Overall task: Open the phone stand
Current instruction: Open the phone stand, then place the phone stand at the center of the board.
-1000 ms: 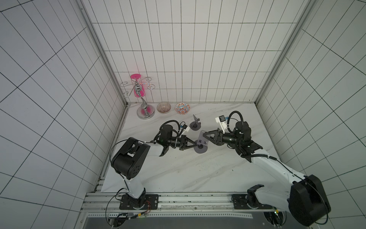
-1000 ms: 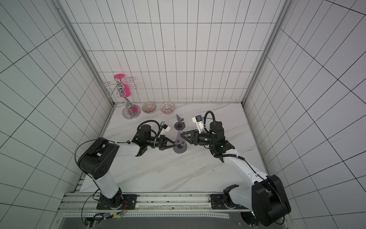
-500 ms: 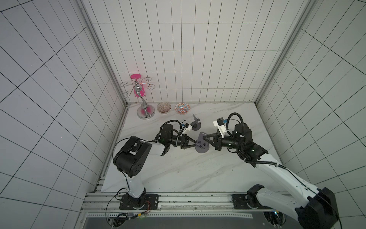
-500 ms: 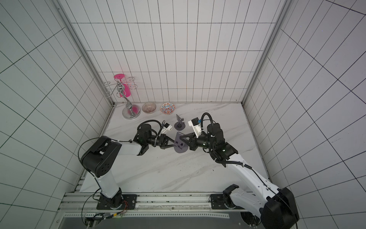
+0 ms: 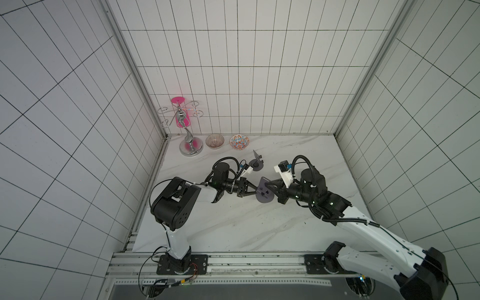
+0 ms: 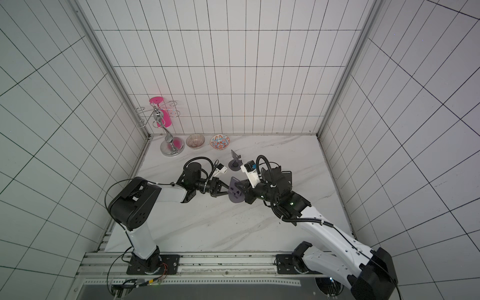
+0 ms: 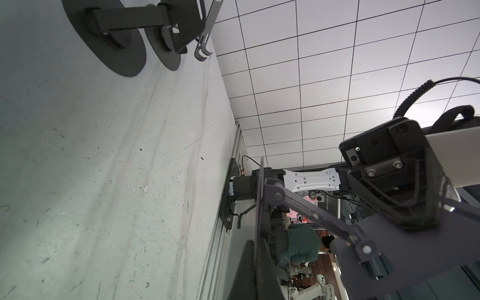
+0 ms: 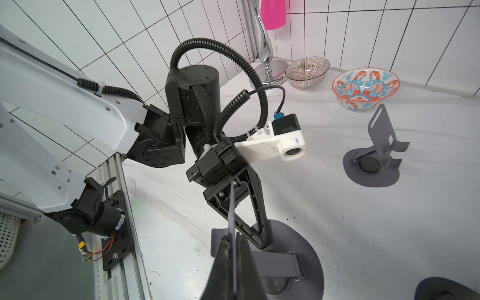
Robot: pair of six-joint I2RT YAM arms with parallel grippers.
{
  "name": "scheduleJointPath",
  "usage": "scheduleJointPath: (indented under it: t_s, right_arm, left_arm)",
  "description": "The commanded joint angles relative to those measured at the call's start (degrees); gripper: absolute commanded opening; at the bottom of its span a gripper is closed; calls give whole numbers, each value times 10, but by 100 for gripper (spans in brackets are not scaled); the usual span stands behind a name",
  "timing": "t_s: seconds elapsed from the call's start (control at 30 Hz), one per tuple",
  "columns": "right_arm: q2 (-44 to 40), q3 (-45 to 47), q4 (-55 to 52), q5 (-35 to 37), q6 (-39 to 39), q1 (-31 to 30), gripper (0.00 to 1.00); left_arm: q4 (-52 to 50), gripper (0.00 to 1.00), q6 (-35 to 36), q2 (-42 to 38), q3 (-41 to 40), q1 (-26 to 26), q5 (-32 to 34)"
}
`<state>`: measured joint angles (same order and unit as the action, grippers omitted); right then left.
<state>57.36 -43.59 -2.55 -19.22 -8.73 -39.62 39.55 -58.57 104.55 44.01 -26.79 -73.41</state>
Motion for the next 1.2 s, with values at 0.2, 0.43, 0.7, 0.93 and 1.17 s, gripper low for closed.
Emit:
scheduleJointPath:
  t_s: [0.2,0.43,0.7,0.93,1.17]
  right_arm:
    - [-13,17,6,85,31,-10,0]
    - [5,39,38,55,6,-9,0]
    - [13,53,59,40,-14,11,0]
    - [76,87,139,-23,-50,40,0]
    - [177,83,215,-38,-64,43,0]
  left_arm:
    - [-61,0,16,16,10,22,26]
    - [31,23,-52,2,-1,52,33]
    - [68,48,-106,-26,-26,100,46]
    - [-153,48,28,-135,-43,130,78]
    - [-384,48,161,-244,-16,132,118]
